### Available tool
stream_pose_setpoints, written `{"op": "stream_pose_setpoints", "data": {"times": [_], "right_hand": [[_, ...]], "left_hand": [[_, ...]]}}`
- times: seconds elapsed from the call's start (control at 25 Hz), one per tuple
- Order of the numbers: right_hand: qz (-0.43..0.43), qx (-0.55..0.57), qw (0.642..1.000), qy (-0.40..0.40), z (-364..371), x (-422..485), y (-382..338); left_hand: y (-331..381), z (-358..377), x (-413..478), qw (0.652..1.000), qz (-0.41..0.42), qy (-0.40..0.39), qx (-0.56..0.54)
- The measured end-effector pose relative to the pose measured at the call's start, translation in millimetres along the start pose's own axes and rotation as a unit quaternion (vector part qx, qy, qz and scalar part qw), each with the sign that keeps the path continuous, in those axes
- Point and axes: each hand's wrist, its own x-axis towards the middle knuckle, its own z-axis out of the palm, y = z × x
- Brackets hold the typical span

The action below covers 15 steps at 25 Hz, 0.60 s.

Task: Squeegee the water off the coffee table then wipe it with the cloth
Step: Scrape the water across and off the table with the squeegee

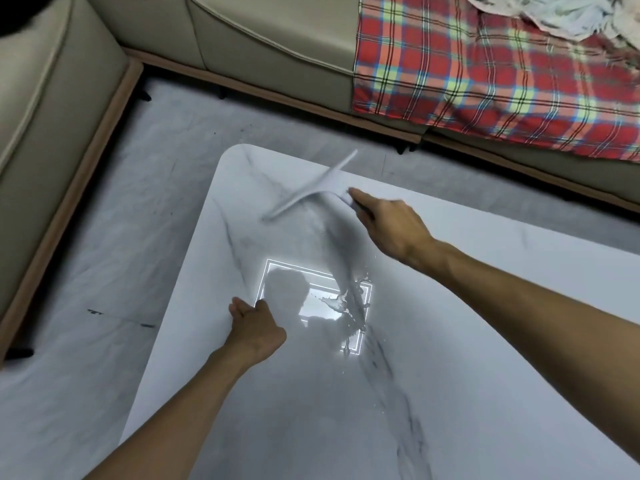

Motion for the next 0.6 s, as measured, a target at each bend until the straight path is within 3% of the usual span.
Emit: {"op": "stream_pose_setpoints", "data": {"times": [0.2, 0.48, 0.6], "right_hand": [[0.014, 0.008, 1.000, -0.019, 32.1, 19.7, -8.9], [-0.051, -0.064, 0.993, -0.083, 54.0, -136.2, 74.8], [-0.076, -0.140, 0.985, -0.067, 49.5, -192.8, 112.3]], "left_hand": [[-4.4, 3.8, 5.5, 1.000, 0.002, 0.010, 0.019], [2.6, 5.3, 0.0, 0.997, 0.000, 0.073, 0.023], [4.5, 7.3, -2.3, 0.996, -0.001, 0.082, 0.027]]}}
